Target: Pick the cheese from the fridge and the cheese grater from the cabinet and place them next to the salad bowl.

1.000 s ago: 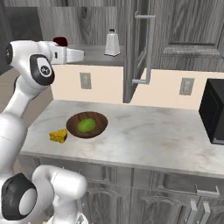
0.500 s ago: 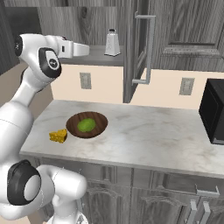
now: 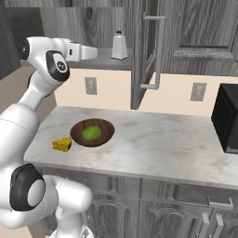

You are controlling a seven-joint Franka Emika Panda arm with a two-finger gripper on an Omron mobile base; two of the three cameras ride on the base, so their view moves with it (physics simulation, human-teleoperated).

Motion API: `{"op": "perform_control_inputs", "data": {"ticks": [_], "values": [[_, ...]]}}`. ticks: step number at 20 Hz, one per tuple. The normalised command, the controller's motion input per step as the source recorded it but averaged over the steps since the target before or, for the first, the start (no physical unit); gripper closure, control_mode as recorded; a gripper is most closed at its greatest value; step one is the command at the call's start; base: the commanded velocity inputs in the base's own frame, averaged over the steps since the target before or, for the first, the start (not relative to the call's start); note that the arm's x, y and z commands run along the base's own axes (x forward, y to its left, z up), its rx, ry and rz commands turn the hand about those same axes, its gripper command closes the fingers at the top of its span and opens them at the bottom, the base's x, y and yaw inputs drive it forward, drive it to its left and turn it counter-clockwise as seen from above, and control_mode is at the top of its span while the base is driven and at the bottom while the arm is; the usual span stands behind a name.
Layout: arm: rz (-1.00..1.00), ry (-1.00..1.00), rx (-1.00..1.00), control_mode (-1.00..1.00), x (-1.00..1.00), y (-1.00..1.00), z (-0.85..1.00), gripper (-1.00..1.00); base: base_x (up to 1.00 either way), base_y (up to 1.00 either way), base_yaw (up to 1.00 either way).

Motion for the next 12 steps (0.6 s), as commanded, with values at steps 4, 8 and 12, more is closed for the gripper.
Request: {"op": "perform_control_inputs", "data": {"ticks": [4,8,12], "values": [[0.0,0.0,0.0,-1.0,0.18,0.0,0.0,-1.0,0.0,0.0,0.0],[0.0,0.0,0.0,-1.0,0.24,0.0,0.0,-1.0,0.0,0.0,0.0],[0.0,0.0,0.0,-1.0,0.25,0.0,0.0,-1.0,0.0,0.0,0.0]]}}
